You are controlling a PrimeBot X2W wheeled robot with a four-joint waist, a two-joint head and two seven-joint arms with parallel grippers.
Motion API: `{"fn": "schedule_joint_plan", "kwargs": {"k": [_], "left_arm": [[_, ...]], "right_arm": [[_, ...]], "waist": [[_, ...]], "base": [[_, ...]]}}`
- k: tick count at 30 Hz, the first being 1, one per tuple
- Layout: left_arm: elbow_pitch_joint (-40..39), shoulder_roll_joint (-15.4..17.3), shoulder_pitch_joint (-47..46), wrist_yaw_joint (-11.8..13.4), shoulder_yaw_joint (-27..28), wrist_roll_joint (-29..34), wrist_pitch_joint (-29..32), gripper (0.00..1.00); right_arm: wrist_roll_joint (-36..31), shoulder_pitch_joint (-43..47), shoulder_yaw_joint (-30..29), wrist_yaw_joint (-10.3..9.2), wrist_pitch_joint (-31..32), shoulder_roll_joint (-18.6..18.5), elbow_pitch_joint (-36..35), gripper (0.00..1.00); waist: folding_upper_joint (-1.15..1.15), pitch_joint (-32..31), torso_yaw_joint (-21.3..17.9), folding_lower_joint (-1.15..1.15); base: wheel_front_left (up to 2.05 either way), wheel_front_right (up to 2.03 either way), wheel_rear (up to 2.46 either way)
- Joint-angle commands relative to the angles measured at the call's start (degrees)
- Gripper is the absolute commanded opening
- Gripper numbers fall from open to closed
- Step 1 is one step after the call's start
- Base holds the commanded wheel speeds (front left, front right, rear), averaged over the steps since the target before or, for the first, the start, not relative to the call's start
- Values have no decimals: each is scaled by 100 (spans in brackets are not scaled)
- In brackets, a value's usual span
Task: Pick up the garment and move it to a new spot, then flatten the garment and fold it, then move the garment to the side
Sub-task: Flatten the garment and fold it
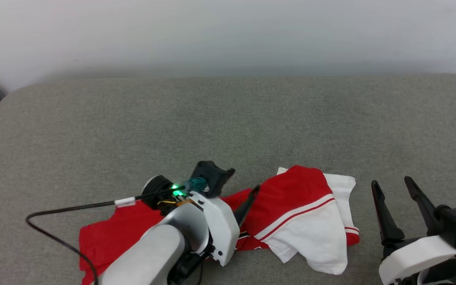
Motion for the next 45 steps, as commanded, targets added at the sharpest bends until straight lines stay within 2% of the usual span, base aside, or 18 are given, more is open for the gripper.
{"fn": "schedule_joint_plan", "kwargs": {"k": [1,4,7,11,15,16,18,23,27,30,34,39,42,45], "left_arm": [[74,-33,-126,-148,-147,2,198,100],[182,-71,-328,-497,-522,-19,707,100],[237,-74,-477,-705,-898,-87,1211,100],[336,27,-643,-812,-1311,-219,1802,100],[537,113,-825,-846,-1553,-314,2145,99],[607,114,-857,-845,-1574,-362,2182,62],[720,123,-945,-850,-1636,-385,2175,0],[771,64,-1050,-860,-1645,-461,1790,0],[586,48,-1068,-803,-1409,-535,1272,0],[372,52,-885,-593,-1017,-768,848,0],[252,217,-614,-126,-362,-1139,390,0],[594,441,-114,402,579,-1816,-101,0],[955,467,215,528,1015,-2254,-292,0],[1260,440,532,501,1258,-2603,-354,0]], "right_arm": [[-2,-99,-7,-2,-40,7,-4,100],[32,-152,-1,-2,-66,7,43,100],[82,-197,21,-2,-93,7,96,100],[149,-229,64,-2,-134,7,163,100],[206,-269,49,-2,-190,7,216,100],[213,-283,61,-2,-202,7,226,100],[248,-295,68,-2,-233,7,252,100],[311,-275,3,-2,-263,7,338,100],[342,-210,-24,-2,-218,7,415,100],[362,-166,-29,-2,-165,7,425,100],[350,-137,-40,-2,-73,9,381,100],[308,-181,-55,-2,15,8,289,100],[279,-219,-60,-2,56,7,270,100],[274,-238,-79,-2,69,7,265,100]], "waist": [[0,169,-125,0],[0,271,-209,0],[0,354,-291,0],[0,449,-410,0],[0,568,-504,0],[0,597,-527,0],[0,642,-565,0],[0,626,-561,0],[0,470,-455,0],[0,348,-352,0],[0,306,-219,0],[0,434,-127,0],[0,509,-117,0],[0,552,-116,0]], "base": [[0,0,0],[0,0,0],[0,0,0],[0,0,0],[0,0,0],[0,0,0],[0,0,0],[0,0,0],[0,0,0],[0,0,0],[0,0,0],[0,0,0],[0,0,0],[0,0,0]]}}
